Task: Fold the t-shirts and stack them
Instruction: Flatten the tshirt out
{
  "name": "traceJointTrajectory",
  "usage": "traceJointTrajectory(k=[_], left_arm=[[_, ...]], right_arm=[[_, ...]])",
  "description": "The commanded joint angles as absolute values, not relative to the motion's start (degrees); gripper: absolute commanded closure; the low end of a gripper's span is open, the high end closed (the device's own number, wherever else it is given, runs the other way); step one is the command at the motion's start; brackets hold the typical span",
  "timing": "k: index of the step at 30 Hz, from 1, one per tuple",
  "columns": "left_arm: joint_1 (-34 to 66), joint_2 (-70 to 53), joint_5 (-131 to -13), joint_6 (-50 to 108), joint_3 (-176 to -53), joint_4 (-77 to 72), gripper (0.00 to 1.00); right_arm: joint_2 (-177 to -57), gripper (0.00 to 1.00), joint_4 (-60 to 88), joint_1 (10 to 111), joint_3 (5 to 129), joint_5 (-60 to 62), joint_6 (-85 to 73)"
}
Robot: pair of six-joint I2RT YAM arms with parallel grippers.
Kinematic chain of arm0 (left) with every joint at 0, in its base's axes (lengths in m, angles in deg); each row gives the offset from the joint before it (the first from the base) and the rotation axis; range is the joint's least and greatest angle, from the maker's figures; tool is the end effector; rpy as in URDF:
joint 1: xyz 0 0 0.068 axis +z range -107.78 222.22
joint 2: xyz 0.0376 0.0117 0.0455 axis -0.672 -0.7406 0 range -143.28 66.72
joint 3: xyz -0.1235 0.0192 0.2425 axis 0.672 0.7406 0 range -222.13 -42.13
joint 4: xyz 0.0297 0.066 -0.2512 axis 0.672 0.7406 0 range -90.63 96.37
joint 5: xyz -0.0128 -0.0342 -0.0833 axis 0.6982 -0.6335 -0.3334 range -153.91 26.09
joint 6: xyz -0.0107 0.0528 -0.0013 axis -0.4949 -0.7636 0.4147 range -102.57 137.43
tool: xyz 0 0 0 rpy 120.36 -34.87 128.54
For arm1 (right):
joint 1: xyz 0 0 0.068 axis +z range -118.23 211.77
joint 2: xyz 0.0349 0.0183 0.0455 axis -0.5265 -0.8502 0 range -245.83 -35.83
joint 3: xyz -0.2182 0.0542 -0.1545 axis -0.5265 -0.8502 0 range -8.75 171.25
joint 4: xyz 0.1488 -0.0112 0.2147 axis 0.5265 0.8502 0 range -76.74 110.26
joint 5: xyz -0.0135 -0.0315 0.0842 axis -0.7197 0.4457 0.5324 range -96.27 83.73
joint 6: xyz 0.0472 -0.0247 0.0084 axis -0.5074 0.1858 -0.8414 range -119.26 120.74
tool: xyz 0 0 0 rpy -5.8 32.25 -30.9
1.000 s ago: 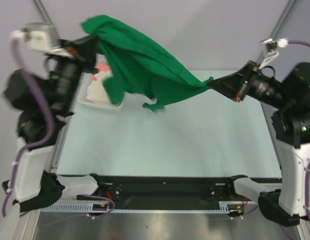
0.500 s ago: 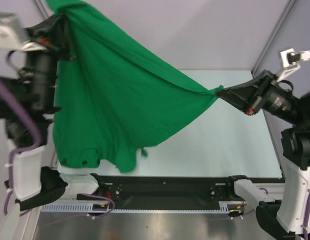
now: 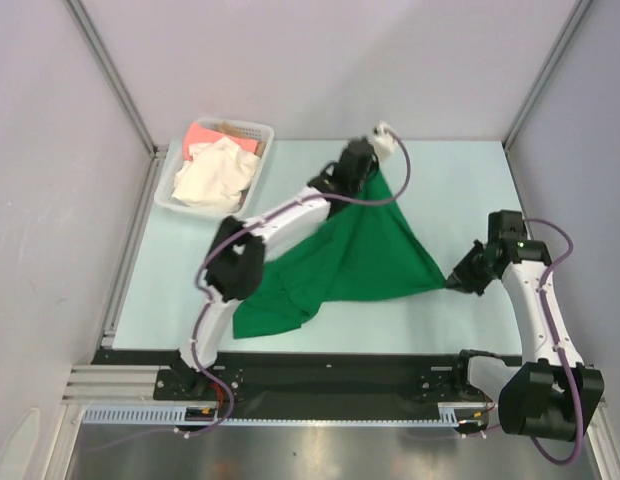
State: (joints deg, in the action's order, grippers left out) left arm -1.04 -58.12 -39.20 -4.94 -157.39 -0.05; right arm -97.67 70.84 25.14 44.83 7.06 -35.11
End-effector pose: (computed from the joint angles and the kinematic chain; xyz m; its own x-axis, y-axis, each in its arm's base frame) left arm 0.3940 -0.3503 0.3299 0.0042 0.4708 -0.8822 0.3475 0.8265 0.4428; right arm 0.1907 -0.0139 0.2713 -0.7238 0.6578 -0.2084 0.5460 0.7306 0.4100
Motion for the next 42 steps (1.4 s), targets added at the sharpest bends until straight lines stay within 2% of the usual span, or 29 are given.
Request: traceJointTrajectory(k=[1, 2, 3, 4, 7, 8, 10, 12, 14, 17, 19, 20, 22, 24, 27, 31, 36, 38, 42], left_arm=[[-0.58, -60.97, -37.19, -2.18, -158.05, -4.41, 0.77], [-0.67, -60.99, -37.36, -1.47, -157.71, -4.32, 0.55], [-0.67, -60.64, -37.71, -0.77, -157.36, -4.06, 0.43], [-0.67, -60.03, -38.32, -0.85, -156.75, -2.58, 0.39], [-0.58, -54.85, -36.40, -1.37, -153.16, -1.08, 0.18], [-0.58, -51.79, -35.70, -1.29, -152.44, 1.11, 0.09], [-0.49, -48.52, -37.44, 0.72, -151.65, 8.54, 0.02], [-0.41, -44.23, -41.48, 3.97, -151.47, 14.20, 0.06], [-0.32, -41.06, -42.81, 6.78, -148.84, 21.21, 0.12], [0.21, -33.94, -43.77, 15.39, -142.00, 28.70, 0.27], [0.30, -27.11, -47.36, 21.43, -132.81, 29.86, 0.23], [0.38, -25.32, -49.38, 23.39, -130.14, 30.74, 0.15], [0.47, -22.42, -54.99, 27.95, -124.96, 34.86, 0.14], [0.39, -21.00, -57.04, 30.17, -121.16, 36.89, 0.15], [-0.22, -19.25, -61.44, 34.74, -113.43, 39.27, 0.23], [-0.67, -15.64, -62.68, 40.54, -102.63, 39.53, 0.21], [-1.46, -14.14, -63.56, 45.90, -95.93, 36.73, 0.21], [-1.46, -15.54, -67.23, 46.96, -95.13, 35.24, 0.21], [-1.46, -18.62, -70.49, 50.47, -94.60, 30.66, 0.30]], right_arm=[[-94.80, 0.83, 72.49, 25.00, 43.73, -4.59, -29.33], [-95.15, 0.75, 73.02, 25.00, 43.72, -5.47, -27.92], [-95.15, 0.67, 73.28, 25.09, 44.42, -6.00, -27.13], [-95.33, 0.49, 73.63, 25.18, 45.12, -6.26, -26.51], [-96.82, 0.19, 74.69, 26.93, 48.90, -9.51, -24.14], [-97.52, 0.18, 74.87, 27.46, 50.04, -10.65, -23.35], [-100.14, 0.15, 74.17, 29.39, 52.85, -9.62, -20.98], [-102.61, 0.21, 73.03, 31.40, 54.17, -6.98, -20.53], [-107.00, 0.22, 71.80, 34.30, 56.02, -2.76, -20.09], [-113.23, 0.27, 66.89, 40.02, 57.86, -1.26, -21.49], [-116.84, 0.27, 63.20, 41.78, 58.83, 0.92, -22.89], [-120.08, 0.27, 62.22, 41.79, 59.62, 2.85, -24.03], [-123.26, 0.27, 60.64, 41.79, 60.68, 5.76, -24.04], [-126.60, 0.26, 59.67, 41.79, 61.56, 7.79, -22.73], [-129.68, 0.26, 59.66, 41.87, 62.27, 9.98, -20.45], [-131.18, 0.41, 59.31, 42.40, 60.86, 13.94, -19.56], [-131.02, 0.42, 57.65, 43.55, 57.97, 13.69, -20.43], [-130.92, 0.41, 57.03, 43.63, 56.03, 12.55, -20.88], [-131.28, 0.39, 55.27, 43.63, 53.66, 10.53, -21.93]])
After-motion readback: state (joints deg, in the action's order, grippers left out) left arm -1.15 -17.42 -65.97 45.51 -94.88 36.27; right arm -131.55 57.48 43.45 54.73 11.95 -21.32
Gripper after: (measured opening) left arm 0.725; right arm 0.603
